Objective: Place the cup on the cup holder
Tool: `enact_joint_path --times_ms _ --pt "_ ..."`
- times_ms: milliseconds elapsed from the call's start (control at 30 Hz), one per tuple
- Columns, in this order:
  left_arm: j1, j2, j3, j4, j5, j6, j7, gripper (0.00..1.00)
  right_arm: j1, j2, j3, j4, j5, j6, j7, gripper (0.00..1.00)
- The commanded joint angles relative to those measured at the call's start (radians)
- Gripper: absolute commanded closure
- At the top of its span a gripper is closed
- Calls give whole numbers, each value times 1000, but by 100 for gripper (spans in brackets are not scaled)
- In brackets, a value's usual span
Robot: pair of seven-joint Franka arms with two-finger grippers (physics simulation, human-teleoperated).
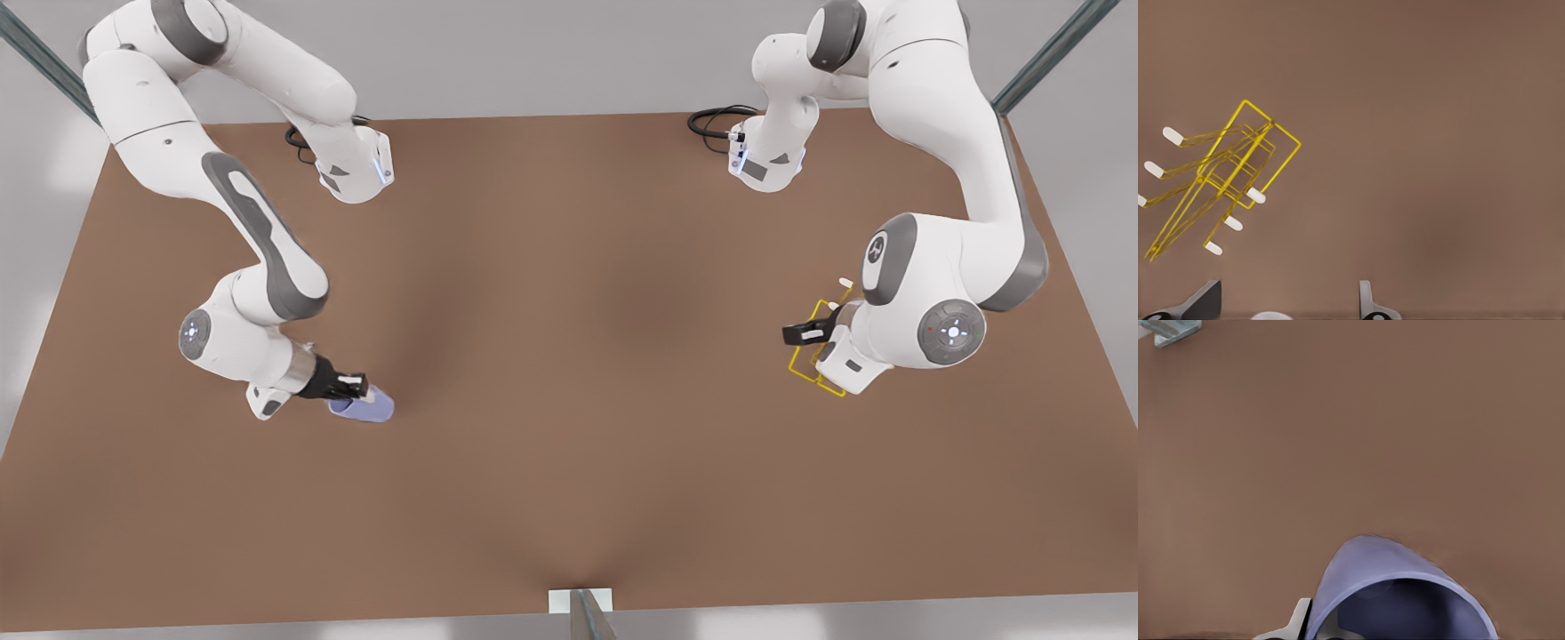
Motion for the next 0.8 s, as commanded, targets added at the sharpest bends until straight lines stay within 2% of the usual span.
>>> enact_joint_path --times_ms 0,33,67,167,267,433,567,700,767 --pt "-1 -3 -2 1 -1 -15 7 0 -94 125 123 2 6 87 -30 79" --pt "36 -9 -3 1 -6 -26 13 0 -90 165 136 10 9 95 -26 79" --pt "47 -6 1 9 -102 -54 0 0 -79 240 165 51 9 105 -21 79" --pt "44 2 1 7 -81 -45 8 0 -42 421 242 117 6 164 -7 79" --pt "44 10 1 7 -81 -40 2 0 130 564 271 298 4 177 91 79" --pt "42 11 1 6 -79 -40 -1 0 225 704 309 330 -25 217 95 79" --pt "45 11 1 4 -79 -40 2 0 421 808 318 533 -128 251 183 79" --pt "42 11 3 4 -75 -40 0 0 515 889 338 576 -229 260 233 79" --pt "42 11 3 6 -75 -40 0 0 532 960 390 577 -235 243 272 79"
